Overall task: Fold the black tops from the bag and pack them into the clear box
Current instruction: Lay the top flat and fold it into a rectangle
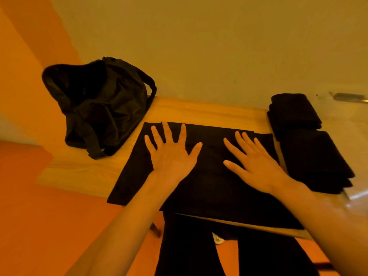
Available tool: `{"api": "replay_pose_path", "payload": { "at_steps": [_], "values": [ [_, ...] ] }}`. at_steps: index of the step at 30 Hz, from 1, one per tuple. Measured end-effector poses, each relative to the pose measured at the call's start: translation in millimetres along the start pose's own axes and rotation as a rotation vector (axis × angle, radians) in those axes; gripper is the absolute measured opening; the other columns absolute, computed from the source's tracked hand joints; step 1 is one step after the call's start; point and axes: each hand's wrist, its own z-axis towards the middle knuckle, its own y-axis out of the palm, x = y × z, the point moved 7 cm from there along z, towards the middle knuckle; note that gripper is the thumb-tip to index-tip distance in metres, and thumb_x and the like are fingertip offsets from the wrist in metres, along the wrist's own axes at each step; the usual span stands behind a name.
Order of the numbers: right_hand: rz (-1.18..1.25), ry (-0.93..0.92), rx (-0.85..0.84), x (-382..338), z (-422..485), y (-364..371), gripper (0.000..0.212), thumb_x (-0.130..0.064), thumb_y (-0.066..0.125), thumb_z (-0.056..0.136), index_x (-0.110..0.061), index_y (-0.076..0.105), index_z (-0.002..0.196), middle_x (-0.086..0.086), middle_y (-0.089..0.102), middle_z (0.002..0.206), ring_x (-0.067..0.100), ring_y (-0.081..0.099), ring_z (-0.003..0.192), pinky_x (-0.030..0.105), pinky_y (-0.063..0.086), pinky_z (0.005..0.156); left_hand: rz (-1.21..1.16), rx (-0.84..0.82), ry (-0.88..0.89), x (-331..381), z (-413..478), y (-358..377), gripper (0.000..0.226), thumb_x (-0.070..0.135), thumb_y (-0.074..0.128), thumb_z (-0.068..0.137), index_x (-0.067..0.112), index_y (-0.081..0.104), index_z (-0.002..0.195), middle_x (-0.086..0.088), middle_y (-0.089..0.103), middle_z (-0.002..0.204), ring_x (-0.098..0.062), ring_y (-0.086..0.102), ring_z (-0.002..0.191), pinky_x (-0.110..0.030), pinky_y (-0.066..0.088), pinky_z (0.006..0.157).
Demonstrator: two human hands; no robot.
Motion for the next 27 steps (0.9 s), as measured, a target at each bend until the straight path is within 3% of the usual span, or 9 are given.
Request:
{"api": "replay_pose_path", "payload": {
  "at_steps": [3, 6, 11, 17, 21, 25, 27],
  "values": [
    [-0.018, -0.002, 0.003, 0.6, -2.6, 12.7, 0.072, -0.076, 0.002, 0.089, -0.049, -0.013, 0.153, -0.002, -0.019, 0.166, 0.015, -0.024, 0.15, 0.039, -0.01, 0.124, 0.057, -0.056, 0.02, -2.9, 5.8, 21.8, 0.084, 0.08, 0.009, 0.093, 0.035, -0.009, 0.161, -0.013, -0.02, 0.167, -0.039, -0.019, 0.153, -0.059, -0.006, 0.124],
    [-0.015, 0.009, 0.006, 0.6, -5.3, 9.1, 0.07, -0.074, 0.004, 0.092, -0.046, -0.015, 0.153, 0.001, -0.02, 0.166, 0.017, -0.024, 0.15, 0.04, -0.012, 0.123, 0.048, 0.016, 0.012, -4.8, 0.9, 26.1, 0.084, 0.079, 0.008, 0.093, 0.033, -0.006, 0.162, -0.012, -0.016, 0.168, -0.037, -0.017, 0.154, -0.057, -0.005, 0.125],
    [0.009, 0.163, 0.055, 2.2, -24.8, 16.4, 0.077, -0.072, -0.007, 0.088, -0.038, -0.018, 0.155, 0.005, -0.015, 0.168, 0.021, -0.019, 0.153, 0.041, -0.009, 0.124, -0.023, 0.026, 0.079, -3.3, -4.9, 10.2, 0.083, 0.074, -0.002, 0.093, 0.03, 0.004, 0.163, -0.002, -0.011, 0.17, -0.025, -0.019, 0.154, -0.05, -0.011, 0.125],
    [0.039, 0.068, 0.159, -11.9, -67.7, 7.9, 0.074, -0.073, -0.012, 0.092, -0.038, -0.009, 0.157, 0.004, -0.008, 0.168, 0.018, -0.014, 0.153, 0.037, -0.008, 0.122, -0.087, 0.112, 0.47, -24.3, -63.0, -11.5, 0.08, 0.078, 0.005, 0.093, 0.036, 0.016, 0.159, 0.007, -0.002, 0.169, -0.013, -0.009, 0.155, -0.036, -0.004, 0.126],
    [-0.027, 0.148, 0.084, -8.7, -122.6, 34.4, 0.089, -0.076, -0.029, 0.08, -0.037, -0.007, 0.157, 0.005, -0.005, 0.168, 0.021, -0.011, 0.154, 0.042, 0.0, 0.126, -0.049, 0.104, 0.397, -89.8, -98.6, 19.9, 0.08, 0.077, -0.002, 0.094, 0.034, 0.015, 0.159, 0.004, 0.003, 0.17, -0.012, -0.008, 0.156, -0.041, 0.001, 0.128],
    [-0.032, 0.218, 0.075, -0.7, -153.3, 45.6, 0.085, -0.08, -0.015, 0.084, -0.036, -0.011, 0.156, 0.0, -0.014, 0.165, 0.018, -0.016, 0.153, 0.038, -0.001, 0.124, 0.023, 0.233, 0.401, -120.2, -122.2, 32.3, 0.081, 0.07, 0.028, 0.097, 0.018, 0.025, 0.159, -0.006, 0.017, 0.167, -0.022, 0.01, 0.157, -0.048, 0.017, 0.125],
    [-0.018, 0.232, 0.145, 0.0, -168.5, 38.4, 0.079, -0.08, 0.012, 0.093, -0.034, 0.012, 0.157, 0.0, 0.007, 0.164, 0.018, 0.005, 0.154, 0.039, 0.02, 0.122, 0.001, 0.308, 0.469, -125.7, -129.2, 29.0, 0.071, 0.056, 0.037, 0.1, 0.012, 0.035, 0.156, -0.01, 0.028, 0.164, -0.026, 0.022, 0.154, -0.051, 0.027, 0.121]
  ]
}}
